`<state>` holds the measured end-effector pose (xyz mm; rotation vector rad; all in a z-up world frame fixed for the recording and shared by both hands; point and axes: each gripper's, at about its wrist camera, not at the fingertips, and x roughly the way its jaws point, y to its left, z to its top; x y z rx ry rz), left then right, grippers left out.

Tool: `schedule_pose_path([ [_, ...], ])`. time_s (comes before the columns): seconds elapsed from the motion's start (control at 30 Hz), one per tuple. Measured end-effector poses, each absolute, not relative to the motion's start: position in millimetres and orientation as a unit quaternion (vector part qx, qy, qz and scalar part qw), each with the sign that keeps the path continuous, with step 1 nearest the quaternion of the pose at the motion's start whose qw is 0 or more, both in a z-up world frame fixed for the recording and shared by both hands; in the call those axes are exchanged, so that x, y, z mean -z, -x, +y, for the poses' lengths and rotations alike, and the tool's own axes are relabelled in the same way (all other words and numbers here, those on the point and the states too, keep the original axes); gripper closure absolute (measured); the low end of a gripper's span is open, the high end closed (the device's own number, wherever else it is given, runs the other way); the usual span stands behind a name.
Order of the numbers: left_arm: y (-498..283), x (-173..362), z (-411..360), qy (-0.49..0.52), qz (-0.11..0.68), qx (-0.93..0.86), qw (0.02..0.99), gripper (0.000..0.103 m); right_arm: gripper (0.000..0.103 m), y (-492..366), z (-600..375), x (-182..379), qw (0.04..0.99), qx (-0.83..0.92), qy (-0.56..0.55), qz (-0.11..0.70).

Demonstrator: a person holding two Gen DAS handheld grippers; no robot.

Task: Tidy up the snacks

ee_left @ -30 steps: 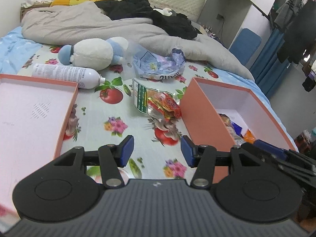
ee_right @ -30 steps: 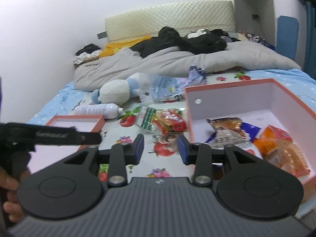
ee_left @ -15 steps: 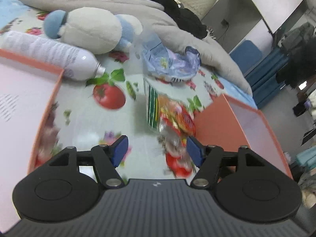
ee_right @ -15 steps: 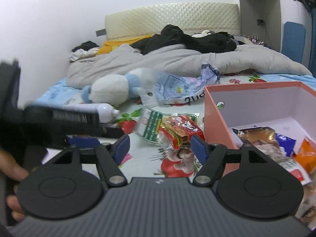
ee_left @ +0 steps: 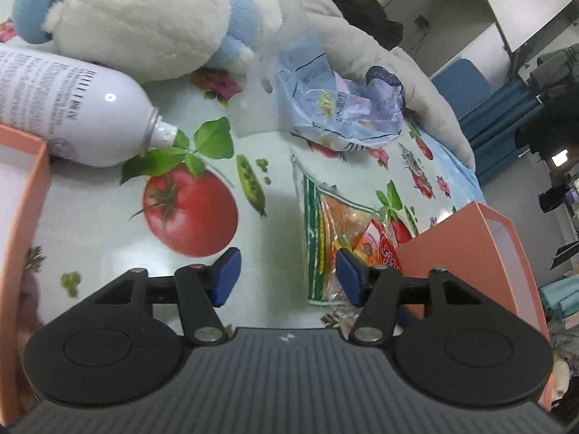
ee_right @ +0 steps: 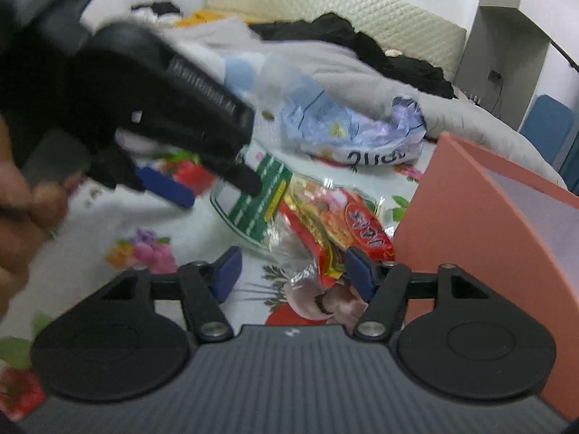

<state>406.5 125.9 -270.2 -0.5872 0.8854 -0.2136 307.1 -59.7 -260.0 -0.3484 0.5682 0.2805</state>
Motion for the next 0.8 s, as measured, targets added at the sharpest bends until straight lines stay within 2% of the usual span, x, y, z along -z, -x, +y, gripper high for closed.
schedule_pose_path([
  [0.07, -411, 275, 126, 0.285, 0.422, 0.103, 0.855, 0.053, 0.049, -310, -59, 264, 0.935, -0.128, 0.179, 0.277],
  [0.1, -413, 276, 125, 0.291, 0.421, 0.109, 0.852, 0.056, 0.052, -310, -59, 266, 0.935, -0.126, 0.180, 0.277],
  [0.13, -415, 278, 124, 0.293, 0.422, 0.113, 0.850, 0.059, 0.062, -310, -59, 266, 0.936, -0.124, 0.178, 0.277],
  [0.17, -416, 278, 122, 0.290, 0.422, 0.115, 0.851, 0.065, 0.066, -310, -59, 265, 0.936, -0.124, 0.178, 0.277],
  [0.2, -415, 279, 119, 0.287, 0.423, 0.116, 0.852, 0.070, 0.066, -309, -58, 265, 0.937, -0.122, 0.180, 0.275],
  [0.27, -415, 280, 116, 0.284, 0.428, 0.116, 0.850, 0.092, 0.072, -306, -56, 264, 0.936, -0.120, 0.187, 0.272],
  [0.3, -413, 280, 114, 0.283, 0.428, 0.119, 0.850, 0.096, 0.073, -303, -57, 262, 0.936, -0.122, 0.188, 0.270],
  [0.53, -375, 261, 113, 0.279, 0.403, 0.120, 0.863, 0.102, 0.079, -276, -62, 249, 0.937, -0.134, 0.183, 0.267],
  [0.8, -337, 247, 118, 0.299, 0.383, 0.108, 0.867, 0.103, 0.080, -231, -72, 237, 0.929, -0.162, 0.194, 0.270],
])
